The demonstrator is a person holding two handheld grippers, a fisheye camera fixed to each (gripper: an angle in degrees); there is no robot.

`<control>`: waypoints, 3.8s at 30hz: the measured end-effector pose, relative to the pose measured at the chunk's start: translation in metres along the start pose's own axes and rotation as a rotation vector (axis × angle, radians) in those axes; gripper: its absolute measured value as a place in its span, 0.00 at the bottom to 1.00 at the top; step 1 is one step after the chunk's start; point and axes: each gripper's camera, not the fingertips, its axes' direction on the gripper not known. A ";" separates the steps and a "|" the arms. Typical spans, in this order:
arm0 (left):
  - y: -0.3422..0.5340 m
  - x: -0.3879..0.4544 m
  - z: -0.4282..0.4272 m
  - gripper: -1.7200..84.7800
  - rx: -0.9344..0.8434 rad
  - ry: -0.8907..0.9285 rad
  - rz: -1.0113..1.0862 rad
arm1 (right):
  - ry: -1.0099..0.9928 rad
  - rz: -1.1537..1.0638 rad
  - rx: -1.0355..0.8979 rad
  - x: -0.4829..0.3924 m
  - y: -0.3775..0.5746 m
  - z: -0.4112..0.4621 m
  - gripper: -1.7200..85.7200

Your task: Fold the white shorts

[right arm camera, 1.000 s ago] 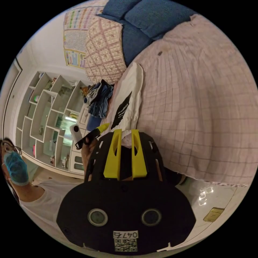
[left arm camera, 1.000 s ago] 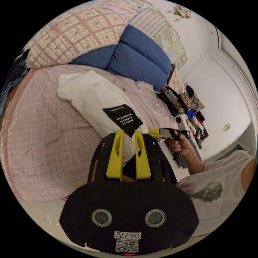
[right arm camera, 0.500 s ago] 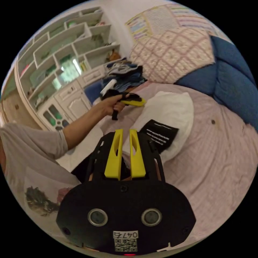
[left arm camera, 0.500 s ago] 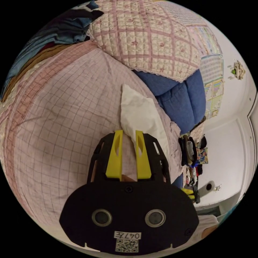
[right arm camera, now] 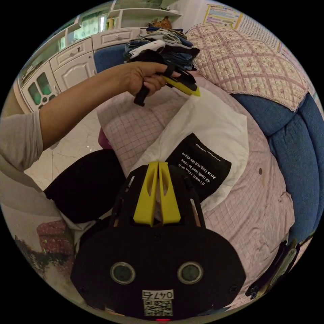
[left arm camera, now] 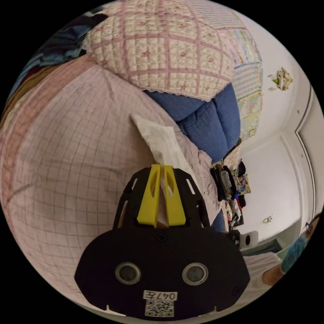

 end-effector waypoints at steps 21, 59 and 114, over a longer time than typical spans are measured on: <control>0.026 0.101 -0.086 0.14 -0.017 0.100 -0.115 | -0.217 0.516 0.301 0.319 0.154 0.028 0.07; 0.143 0.463 -0.359 0.01 0.150 0.622 0.395 | -0.655 0.028 0.752 0.473 0.387 0.086 0.02; 0.859 0.287 0.225 0.01 -0.188 -0.683 0.810 | -0.047 0.141 0.270 0.041 0.328 0.026 0.03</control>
